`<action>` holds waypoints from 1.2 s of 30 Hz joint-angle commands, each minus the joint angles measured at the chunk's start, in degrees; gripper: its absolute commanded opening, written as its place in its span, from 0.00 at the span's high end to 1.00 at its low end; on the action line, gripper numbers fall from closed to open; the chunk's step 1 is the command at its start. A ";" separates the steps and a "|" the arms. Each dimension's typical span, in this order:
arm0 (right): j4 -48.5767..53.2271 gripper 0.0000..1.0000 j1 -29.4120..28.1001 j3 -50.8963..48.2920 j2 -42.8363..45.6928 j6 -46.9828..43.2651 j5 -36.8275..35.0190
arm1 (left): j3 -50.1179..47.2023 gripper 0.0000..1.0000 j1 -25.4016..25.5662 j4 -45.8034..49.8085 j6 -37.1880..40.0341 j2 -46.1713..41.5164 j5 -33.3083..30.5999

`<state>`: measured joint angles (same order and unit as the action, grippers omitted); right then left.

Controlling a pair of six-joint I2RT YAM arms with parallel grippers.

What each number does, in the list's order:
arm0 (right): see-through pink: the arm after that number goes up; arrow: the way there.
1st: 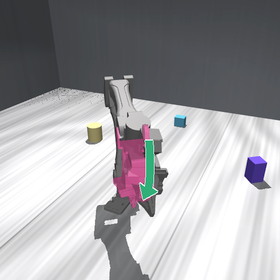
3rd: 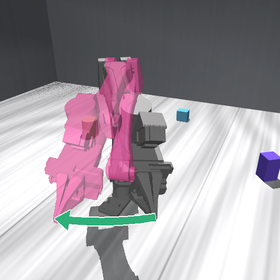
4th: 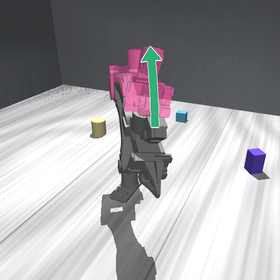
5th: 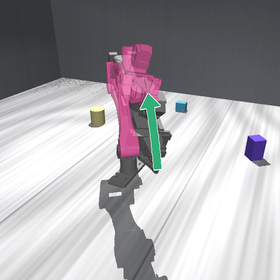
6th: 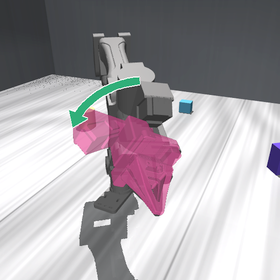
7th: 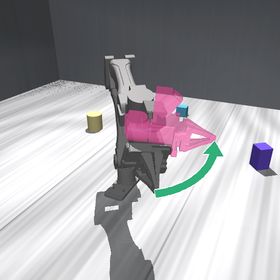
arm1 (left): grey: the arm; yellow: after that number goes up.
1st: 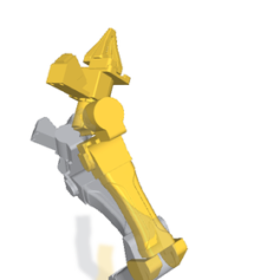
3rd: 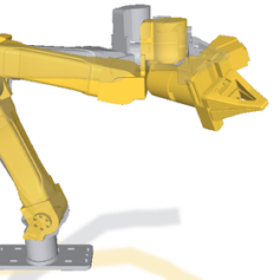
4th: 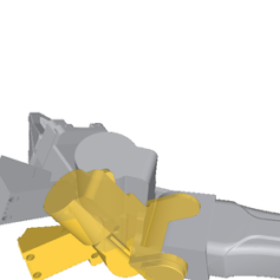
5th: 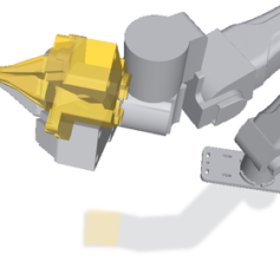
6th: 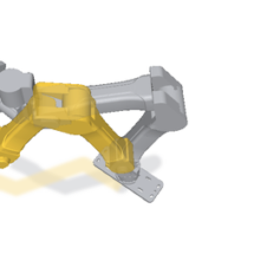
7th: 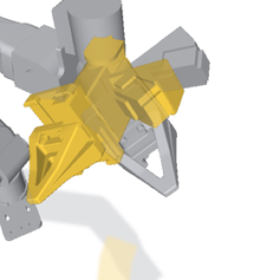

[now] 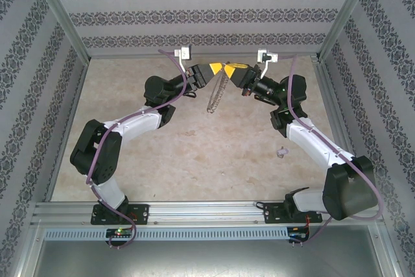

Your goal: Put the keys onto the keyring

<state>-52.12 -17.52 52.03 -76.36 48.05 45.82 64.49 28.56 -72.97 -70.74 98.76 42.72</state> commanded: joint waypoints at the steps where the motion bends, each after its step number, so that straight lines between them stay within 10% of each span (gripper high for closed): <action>1: -4.13 1.00 -0.41 1.48 0.07 0.37 -0.91 | -0.24 0.81 0.82 -3.86 0.85 -0.50 -0.64; 15: -3.25 1.00 0.17 0.86 -0.39 1.56 -0.13 | 0.37 1.00 0.82 0.69 4.34 -1.45 0.83; 16: -3.09 0.87 0.65 0.68 -0.40 2.20 -0.07 | 0.37 1.00 0.82 2.88 5.84 -2.08 1.40; 21: -2.35 0.51 5.11 -2.53 1.68 5.84 1.04 | 0.76 1.00 0.67 20.00 19.66 -6.68 5.00; 36: 8.64 0.50 8.04 -6.81 8.90 5.49 13.90 | 18.04 1.00 0.37 83.31 70.16 -11.67 11.34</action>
<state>-44.10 -9.21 45.87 -68.31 53.30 54.37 78.52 28.56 -5.28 -14.87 88.29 52.16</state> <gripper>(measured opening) 0.507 0.053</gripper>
